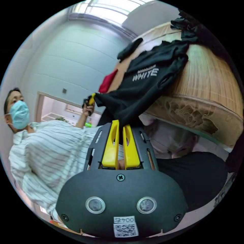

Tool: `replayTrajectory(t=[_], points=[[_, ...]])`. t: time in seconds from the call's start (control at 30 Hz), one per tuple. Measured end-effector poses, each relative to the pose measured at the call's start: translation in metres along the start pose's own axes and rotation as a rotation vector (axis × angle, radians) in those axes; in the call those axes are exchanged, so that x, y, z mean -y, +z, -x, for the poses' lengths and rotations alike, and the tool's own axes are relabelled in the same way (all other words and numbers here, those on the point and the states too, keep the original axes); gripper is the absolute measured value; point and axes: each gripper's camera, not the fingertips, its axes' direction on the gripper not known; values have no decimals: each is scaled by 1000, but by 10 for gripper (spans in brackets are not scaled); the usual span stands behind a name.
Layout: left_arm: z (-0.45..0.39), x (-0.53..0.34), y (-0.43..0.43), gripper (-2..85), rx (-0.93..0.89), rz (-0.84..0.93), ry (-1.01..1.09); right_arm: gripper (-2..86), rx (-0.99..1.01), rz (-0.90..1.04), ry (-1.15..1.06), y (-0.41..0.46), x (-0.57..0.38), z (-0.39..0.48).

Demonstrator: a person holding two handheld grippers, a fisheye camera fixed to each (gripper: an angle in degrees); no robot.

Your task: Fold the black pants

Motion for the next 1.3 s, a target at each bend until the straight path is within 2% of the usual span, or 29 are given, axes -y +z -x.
replayTrajectory(t=[0.07, 0.17, 0.33, 0.5, 0.63, 0.7, 0.77, 0.83, 0.87, 1.0, 1.03, 1.1, 1.17, 1.2, 1.27, 1.3], points=[[2, -11, -35, 38, -32, -13, 7, 13, 119, -141, 50, -52, -13, -15], [25, -19, -59, 37, -82, -43, -54, 15, 279, -291, 162, -81, -22, -48], [58, 3, -37, 39, -168, -110, -144, 25, 391, -428, 282, -83, 3, -77], [54, 82, 8, 41, -203, -144, -148, 29, 410, -494, 293, -108, 87, -79], [66, 193, 68, 47, -110, -174, -215, 33, 352, -530, 339, -128, 207, -108], [91, 247, 111, 56, -38, -157, -229, 39, 308, -544, 438, -121, 264, -144], [161, 298, 177, 75, -2, -85, -339, 48, 225, -523, 643, -94, 319, -209], [210, 304, 204, 82, -20, -112, -433, 53, 250, -576, 740, -77, 330, -244], [232, 297, 209, 83, -37, -186, -470, 56, 260, -639, 744, -73, 329, -252], [260, 270, 210, 77, -143, -385, -350, 62, 218, -729, 601, -69, 321, -240], [257, 259, 209, 73, -106, -416, -271, 57, 121, -708, 512, -69, 320, -219], [235, 237, 215, 65, 91, -381, -121, 53, -155, -594, 388, -55, 322, -171], [199, 188, 249, 48, 419, -237, 96, 49, -552, -375, 246, -4, 318, -112], [193, 174, 262, 43, 498, -196, 144, 49, -632, -329, 218, 12, 315, -101], [183, 103, 321, 27, 774, -96, 325, 50, -799, -196, 143, 76, 304, -81], [183, 86, 336, 24, 821, -86, 368, 51, -821, -168, 136, 91, 303, -79]])
